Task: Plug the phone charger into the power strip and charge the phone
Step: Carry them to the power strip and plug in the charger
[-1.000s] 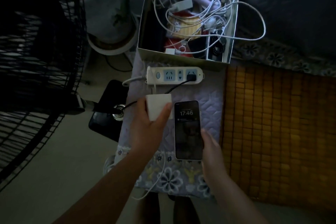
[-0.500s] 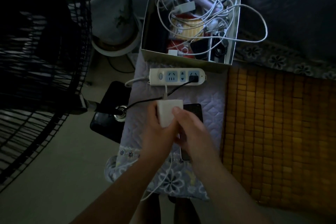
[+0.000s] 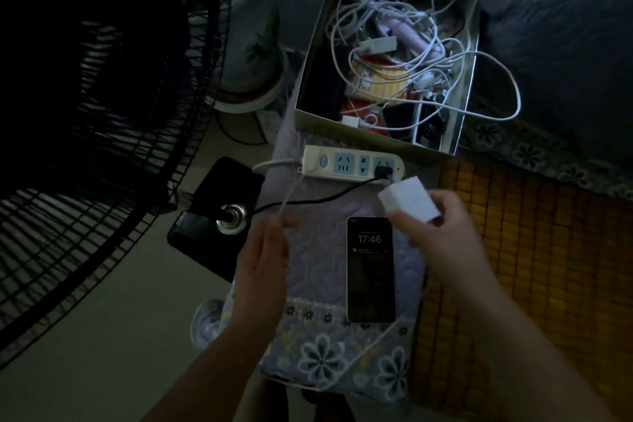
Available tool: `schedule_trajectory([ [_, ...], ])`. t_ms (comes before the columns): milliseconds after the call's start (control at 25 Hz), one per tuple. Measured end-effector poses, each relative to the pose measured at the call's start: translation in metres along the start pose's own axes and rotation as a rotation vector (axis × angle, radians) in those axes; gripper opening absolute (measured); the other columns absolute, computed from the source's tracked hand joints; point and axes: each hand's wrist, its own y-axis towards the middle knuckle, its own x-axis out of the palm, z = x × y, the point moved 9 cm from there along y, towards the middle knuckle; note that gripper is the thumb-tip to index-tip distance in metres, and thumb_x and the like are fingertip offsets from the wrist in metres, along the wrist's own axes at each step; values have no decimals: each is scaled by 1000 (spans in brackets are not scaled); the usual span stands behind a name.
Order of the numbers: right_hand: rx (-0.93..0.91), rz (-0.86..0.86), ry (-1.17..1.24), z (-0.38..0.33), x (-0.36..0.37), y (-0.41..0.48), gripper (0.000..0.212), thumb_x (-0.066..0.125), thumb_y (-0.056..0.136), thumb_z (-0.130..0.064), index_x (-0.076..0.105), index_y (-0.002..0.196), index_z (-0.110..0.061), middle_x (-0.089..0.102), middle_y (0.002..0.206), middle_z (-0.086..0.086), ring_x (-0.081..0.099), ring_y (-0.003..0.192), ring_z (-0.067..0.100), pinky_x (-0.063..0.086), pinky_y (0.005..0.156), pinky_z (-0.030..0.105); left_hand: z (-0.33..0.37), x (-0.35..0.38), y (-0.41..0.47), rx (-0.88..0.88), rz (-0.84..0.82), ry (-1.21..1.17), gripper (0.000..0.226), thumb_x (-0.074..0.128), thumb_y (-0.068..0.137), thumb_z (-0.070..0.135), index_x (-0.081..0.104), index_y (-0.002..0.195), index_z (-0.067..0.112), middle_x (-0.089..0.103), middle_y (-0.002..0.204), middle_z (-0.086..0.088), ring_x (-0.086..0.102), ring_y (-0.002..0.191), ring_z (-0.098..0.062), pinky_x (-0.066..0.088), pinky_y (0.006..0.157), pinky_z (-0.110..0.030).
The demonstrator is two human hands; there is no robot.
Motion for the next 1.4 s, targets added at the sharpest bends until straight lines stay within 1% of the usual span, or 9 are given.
schedule_trajectory([
  [80,-152,12,-225,-31,-7,21,47,73,69,-39,50,110,-31,55,99,-7,57,87,12,55,68,35,6,-11,0,38,82,-6,30,38,98,31,63,82,26,41,48,14,35,44,-1,32,41,-12],
  [200,-385,49,-591,-81,1,50,61,75,67,-38,51,121,-23,46,104,2,53,92,21,46,70,35,7,-22,2,53,147,-11,30,37,99,27,63,83,28,41,46,15,35,42,-1,31,40,-12],
  [320,-490,-87,-750,-111,27,73,71,80,66,-30,44,126,-19,56,116,7,56,100,27,47,72,36,1,-28,2,33,166,-43,30,37,100,26,63,86,29,41,47,15,34,43,-1,30,40,-13],
  [480,-613,-246,-1029,-122,60,88,65,81,67,-27,50,123,-20,56,124,8,53,109,28,44,79,36,-7,-28,-1,17,159,-64,27,37,99,27,63,91,27,41,48,15,31,42,-1,28,40,-14],
  [680,-700,-281,-1126,-128,76,85,64,81,67,-30,53,123,-17,51,125,9,53,107,32,49,86,42,-13,-28,-3,14,170,-53,26,39,98,30,64,93,23,41,49,14,31,42,-2,29,41,-13],
  [880,-723,-272,-1216,-128,88,81,56,75,74,-25,50,123,-10,44,126,15,54,103,39,50,84,50,-16,-25,-5,-5,181,-65,28,40,98,29,65,86,28,37,50,11,28,43,-4,27,41,-16],
  [1080,-736,-219,-1286,-134,96,81,44,70,76,-18,54,114,-5,46,120,18,55,97,41,51,78,47,-18,-24,-5,-16,196,-63,27,41,98,26,65,86,25,37,51,10,29,42,-3,27,40,-17],
  [1240,-870,-257,-1408,-138,115,74,45,70,75,-25,53,111,-3,47,116,20,56,91,40,44,65,39,-18,-20,-5,-15,204,-52,27,41,98,25,65,86,24,43,50,12,34,42,-2,29,39,-14],
  [1400,-890,-306,-1410,-132,121,77,51,70,75,-31,53,115,-4,49,115,20,56,91,39,50,72,42,-17,-15,-2,-21,192,-58,27,41,98,26,65,85,25,46,49,13,36,42,-3,30,39,-14],
])
